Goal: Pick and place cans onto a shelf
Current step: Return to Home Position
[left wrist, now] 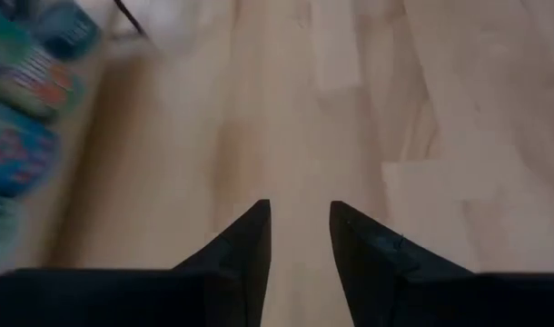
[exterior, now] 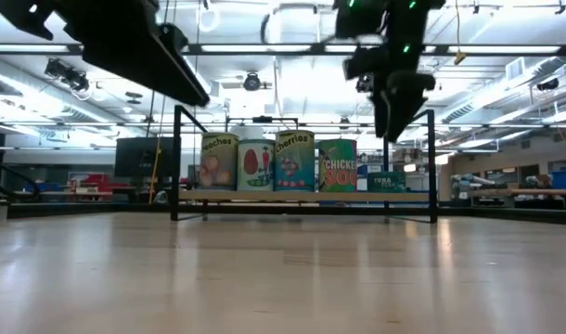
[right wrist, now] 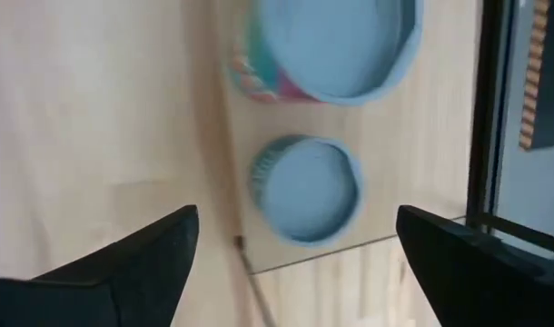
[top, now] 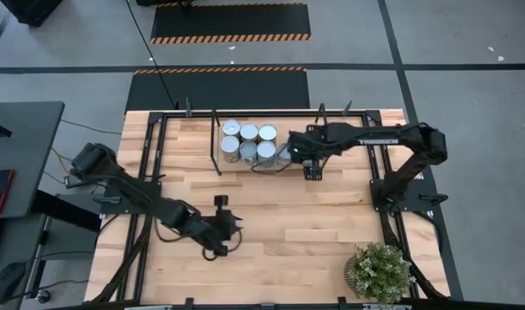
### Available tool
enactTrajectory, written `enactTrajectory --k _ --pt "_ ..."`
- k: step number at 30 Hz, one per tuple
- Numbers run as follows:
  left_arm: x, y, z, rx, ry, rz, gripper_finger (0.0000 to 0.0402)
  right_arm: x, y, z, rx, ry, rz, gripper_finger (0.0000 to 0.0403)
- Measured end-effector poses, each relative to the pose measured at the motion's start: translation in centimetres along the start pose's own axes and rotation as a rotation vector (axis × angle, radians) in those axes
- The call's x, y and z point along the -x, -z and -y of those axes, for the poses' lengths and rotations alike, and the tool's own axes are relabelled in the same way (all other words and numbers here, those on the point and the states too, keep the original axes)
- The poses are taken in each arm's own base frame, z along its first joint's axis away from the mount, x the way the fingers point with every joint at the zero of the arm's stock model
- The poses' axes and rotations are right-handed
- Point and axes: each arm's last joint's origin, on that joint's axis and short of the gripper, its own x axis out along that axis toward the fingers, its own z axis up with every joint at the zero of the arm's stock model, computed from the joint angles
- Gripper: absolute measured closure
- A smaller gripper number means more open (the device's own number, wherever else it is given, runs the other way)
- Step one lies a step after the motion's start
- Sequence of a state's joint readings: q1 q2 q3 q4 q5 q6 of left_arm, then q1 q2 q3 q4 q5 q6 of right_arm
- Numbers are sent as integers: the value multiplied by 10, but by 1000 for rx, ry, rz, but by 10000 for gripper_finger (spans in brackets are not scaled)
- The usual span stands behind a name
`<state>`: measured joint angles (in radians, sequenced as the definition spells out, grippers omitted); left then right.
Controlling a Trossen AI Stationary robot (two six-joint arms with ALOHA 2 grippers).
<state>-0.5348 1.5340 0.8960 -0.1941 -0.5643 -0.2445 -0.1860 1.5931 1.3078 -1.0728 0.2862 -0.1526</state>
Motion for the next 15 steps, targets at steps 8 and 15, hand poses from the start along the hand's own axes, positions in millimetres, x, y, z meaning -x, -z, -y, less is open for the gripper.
enactTrajectory --k 8,15 --pt "21 35 -43 20 -29 151 281 30 21 -44 -33 -28 286 31" --pt "42 55 -78 132 -23 310 281 50 46 -68 -62 -100 518 31"
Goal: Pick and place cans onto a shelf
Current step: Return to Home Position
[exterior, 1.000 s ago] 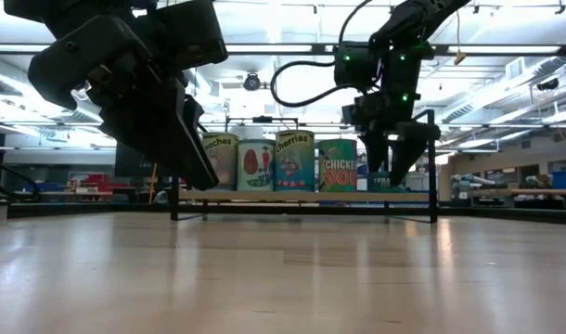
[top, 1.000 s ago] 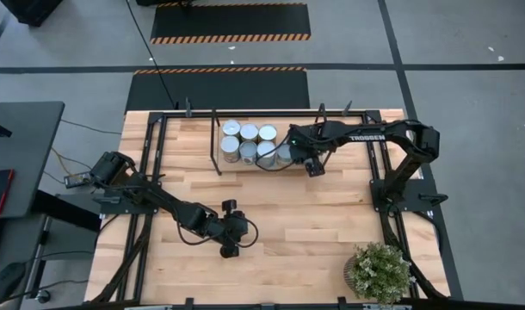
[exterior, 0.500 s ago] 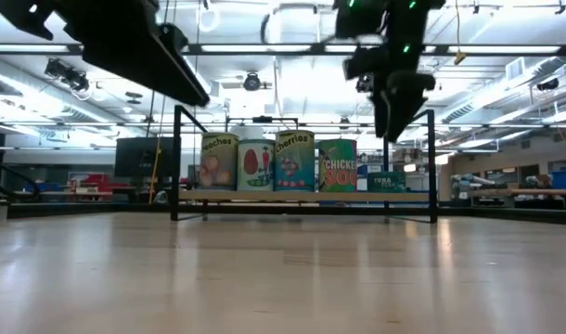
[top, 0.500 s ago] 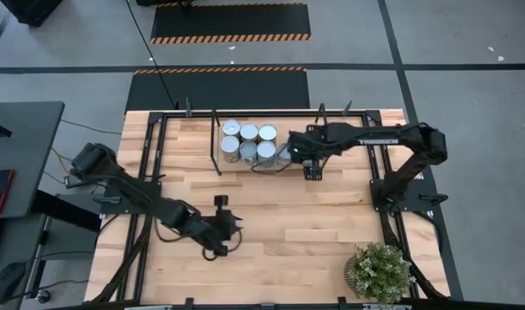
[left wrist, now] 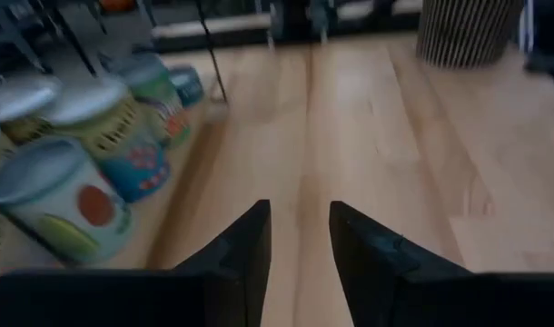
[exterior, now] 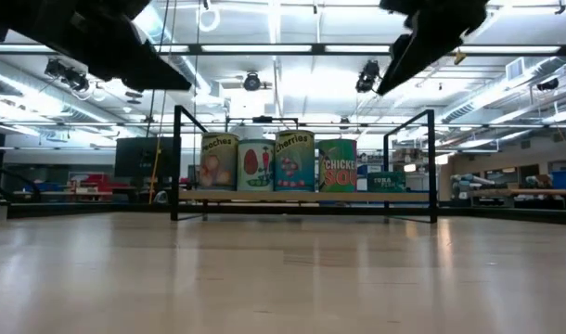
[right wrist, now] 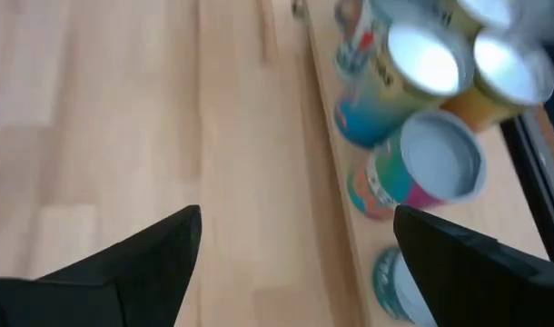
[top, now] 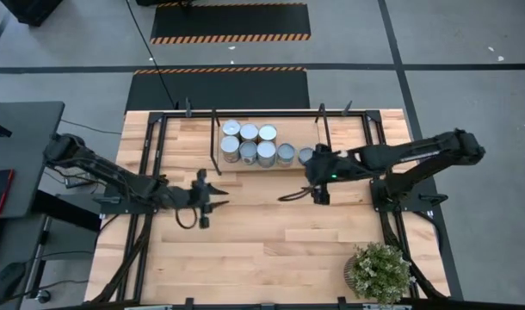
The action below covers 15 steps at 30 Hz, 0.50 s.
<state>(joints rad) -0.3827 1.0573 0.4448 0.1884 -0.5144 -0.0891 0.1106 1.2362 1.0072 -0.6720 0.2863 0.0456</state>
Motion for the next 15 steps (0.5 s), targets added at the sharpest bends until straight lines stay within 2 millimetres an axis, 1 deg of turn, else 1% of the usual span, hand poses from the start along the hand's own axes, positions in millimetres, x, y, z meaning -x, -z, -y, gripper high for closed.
enactTrajectory --k 2,5,10,13,15 --pt "7 -1 -7 17 2 55 281 8 6 -2 -8 -15 75 31" --pt "19 -4 -18 44 -2 128 281 20 16 1 -41 -27 190 31" --pt "33 1 -32 97 -35 224 281 28 38 7 -89 -34 318 31" --pt "40 13 -39 155 -51 308 281 31 52 11 -122 -46 384 31" --pt "42 25 -42 211 -57 368 281 32 61 13 -140 -41 421 31"
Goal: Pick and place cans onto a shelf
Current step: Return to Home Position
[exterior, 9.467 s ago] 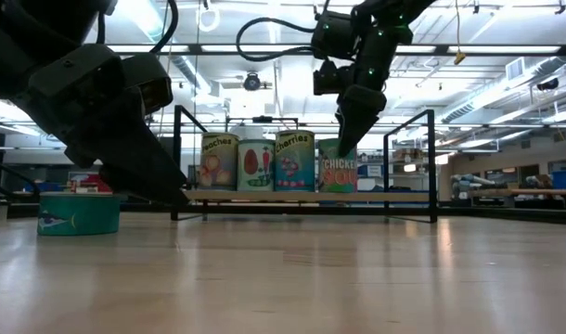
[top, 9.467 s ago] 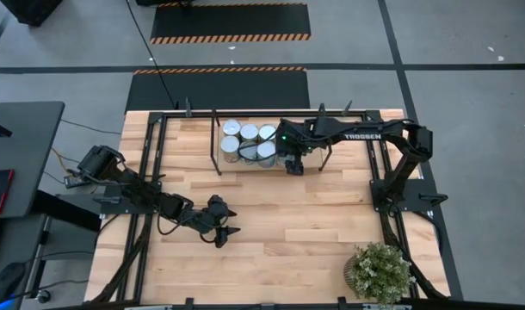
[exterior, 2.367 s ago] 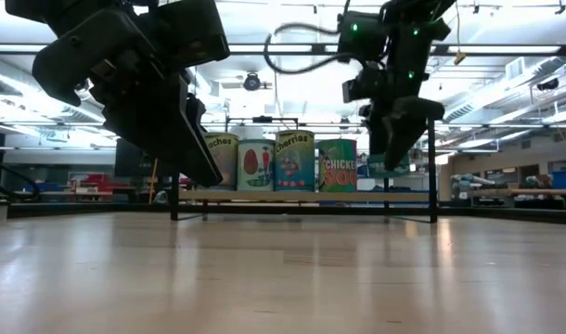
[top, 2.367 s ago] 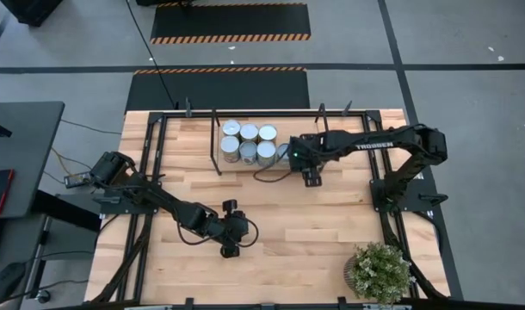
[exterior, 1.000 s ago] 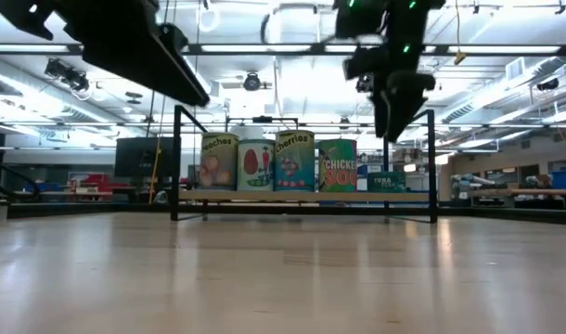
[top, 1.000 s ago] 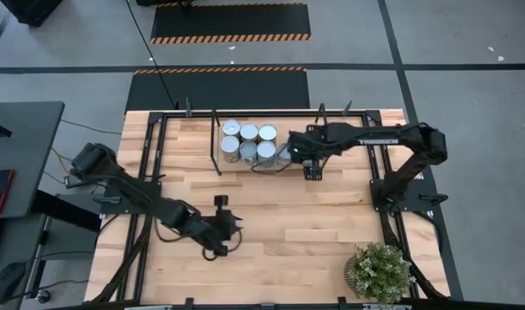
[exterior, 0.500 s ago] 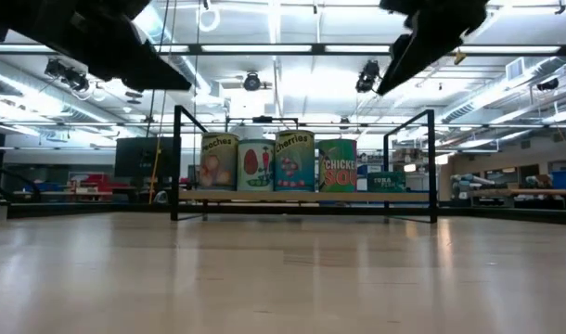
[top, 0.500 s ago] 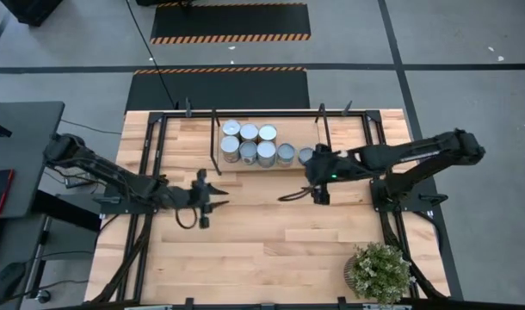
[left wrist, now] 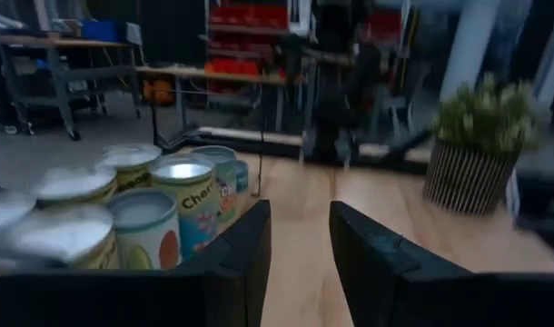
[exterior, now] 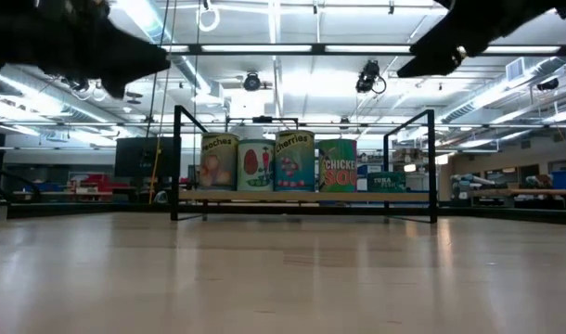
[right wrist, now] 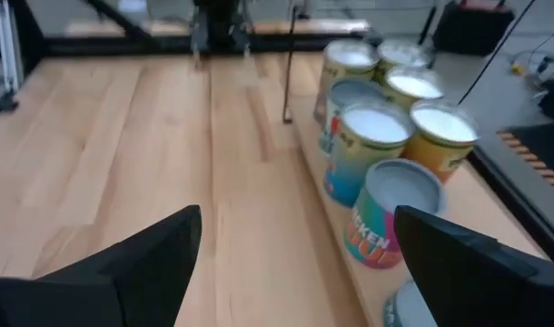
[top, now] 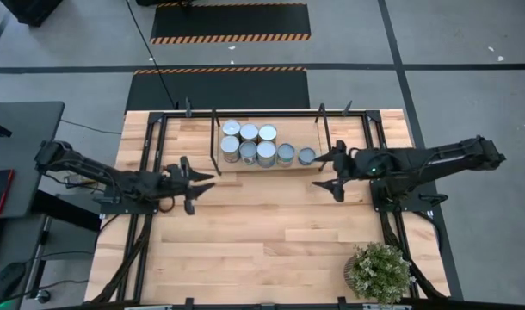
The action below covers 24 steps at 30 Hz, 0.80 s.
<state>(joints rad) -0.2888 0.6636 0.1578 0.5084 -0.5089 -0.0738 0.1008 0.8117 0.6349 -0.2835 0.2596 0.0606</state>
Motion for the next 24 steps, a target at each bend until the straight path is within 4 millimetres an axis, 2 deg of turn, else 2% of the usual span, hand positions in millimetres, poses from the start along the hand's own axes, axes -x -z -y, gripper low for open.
enactTrajectory --k 4,6,11,16,20,24 --pt "11 23 -9 69 -12 42 281 8 16 7 -29 14 80 31" --pt "14 28 -11 74 -32 50 281 14 26 10 -38 24 98 31" --pt "19 23 -13 13 -41 82 293 25 44 17 -102 45 253 31" --pt "24 17 -16 -41 -40 130 329 33 61 21 -191 19 357 31" --pt "28 11 -15 -59 44 181 361 38 72 22 -265 -1 400 31" --pt "30 9 -13 -60 130 204 390 40 83 23 -252 0 412 31"
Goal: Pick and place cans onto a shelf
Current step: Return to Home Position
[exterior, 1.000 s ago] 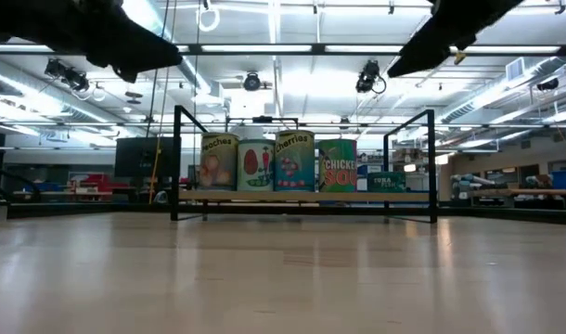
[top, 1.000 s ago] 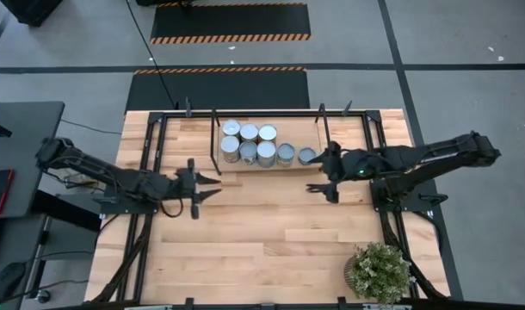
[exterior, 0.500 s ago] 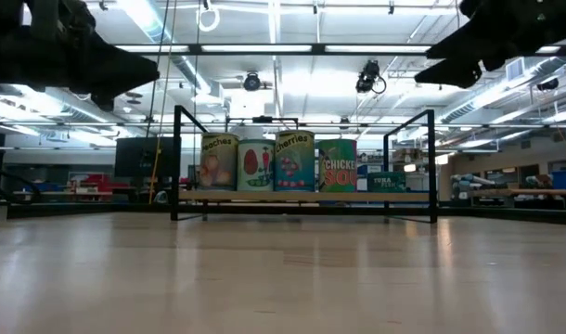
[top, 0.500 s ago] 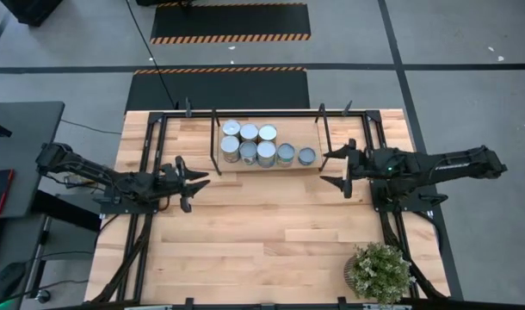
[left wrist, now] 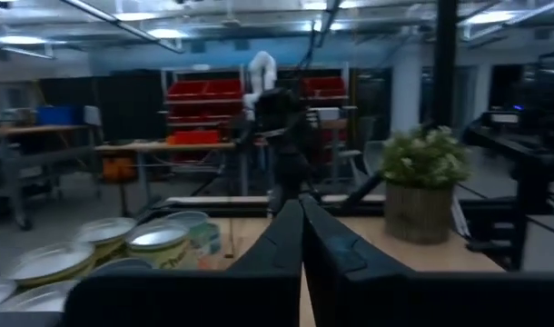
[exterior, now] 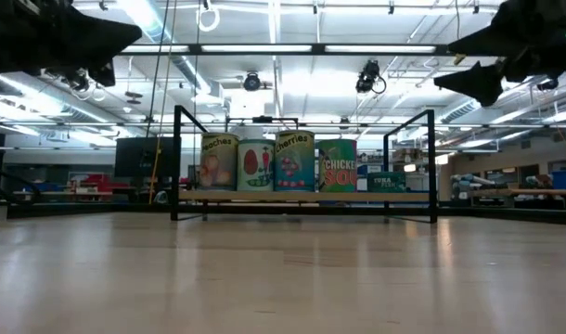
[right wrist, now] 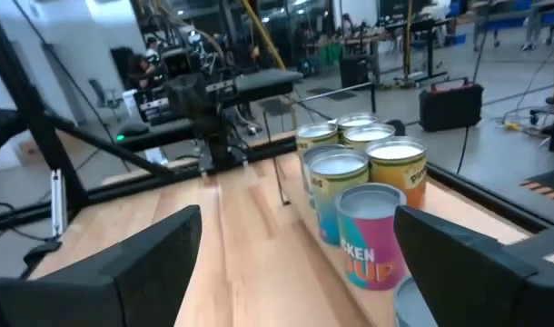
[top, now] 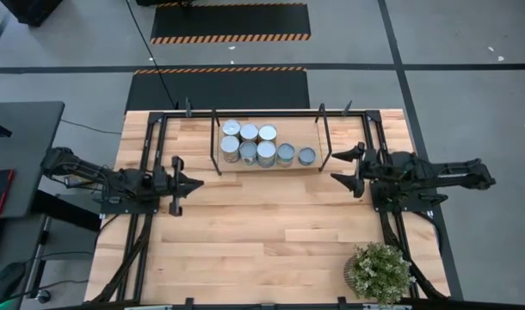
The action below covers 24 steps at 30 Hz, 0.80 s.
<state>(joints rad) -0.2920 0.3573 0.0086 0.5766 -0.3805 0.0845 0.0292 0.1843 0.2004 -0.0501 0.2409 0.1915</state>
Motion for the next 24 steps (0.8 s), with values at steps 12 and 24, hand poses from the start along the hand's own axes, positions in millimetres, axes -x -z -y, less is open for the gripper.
enactTrajectory --k 12,24 --pt "1 2 3 13 91 -17 398 13 8 6 -28 32 114 31" --pt "3 -4 0 117 63 39 385 12 10 6 -21 28 97 31"
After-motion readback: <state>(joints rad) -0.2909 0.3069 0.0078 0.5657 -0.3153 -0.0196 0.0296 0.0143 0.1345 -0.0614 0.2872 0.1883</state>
